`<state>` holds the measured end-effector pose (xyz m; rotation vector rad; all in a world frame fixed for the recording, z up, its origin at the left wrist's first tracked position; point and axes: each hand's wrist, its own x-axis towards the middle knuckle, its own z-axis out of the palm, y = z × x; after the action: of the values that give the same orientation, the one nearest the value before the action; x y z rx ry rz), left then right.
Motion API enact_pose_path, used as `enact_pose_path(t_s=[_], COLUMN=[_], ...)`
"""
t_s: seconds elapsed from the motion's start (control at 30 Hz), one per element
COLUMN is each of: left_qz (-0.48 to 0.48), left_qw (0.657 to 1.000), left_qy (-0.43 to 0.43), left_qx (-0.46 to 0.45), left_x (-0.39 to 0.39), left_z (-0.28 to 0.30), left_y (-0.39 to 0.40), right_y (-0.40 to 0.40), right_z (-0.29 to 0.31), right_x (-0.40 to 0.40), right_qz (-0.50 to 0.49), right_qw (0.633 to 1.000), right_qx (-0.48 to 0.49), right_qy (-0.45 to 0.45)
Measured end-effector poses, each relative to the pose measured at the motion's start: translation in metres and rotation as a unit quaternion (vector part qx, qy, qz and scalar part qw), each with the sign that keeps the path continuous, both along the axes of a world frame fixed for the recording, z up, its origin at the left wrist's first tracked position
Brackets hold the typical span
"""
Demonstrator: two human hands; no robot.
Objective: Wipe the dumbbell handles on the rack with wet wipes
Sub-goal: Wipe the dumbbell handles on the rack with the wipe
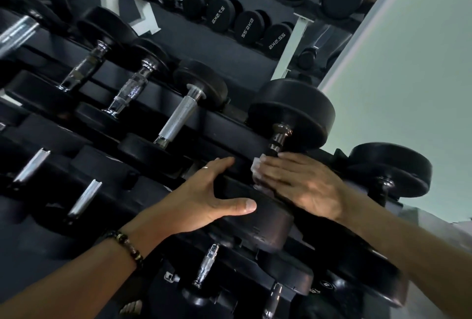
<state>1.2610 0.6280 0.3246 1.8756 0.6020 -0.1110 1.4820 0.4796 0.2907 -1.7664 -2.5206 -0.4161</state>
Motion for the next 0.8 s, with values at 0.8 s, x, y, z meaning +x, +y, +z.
enact_pose_path(t_s=[0.8], left_qz=[0.011], left_qw=[1.000], left_qy=[0.000], left_qx=[-0.019], left_x=[-0.002], left_z=[-0.008], left_y=[0.000], right_y=[0.011], right_z=[0.001], right_x=[-0.020], right_qz=[-0.051], right_qw=[0.997], right_qx=[0.042], right_qy=[0.025])
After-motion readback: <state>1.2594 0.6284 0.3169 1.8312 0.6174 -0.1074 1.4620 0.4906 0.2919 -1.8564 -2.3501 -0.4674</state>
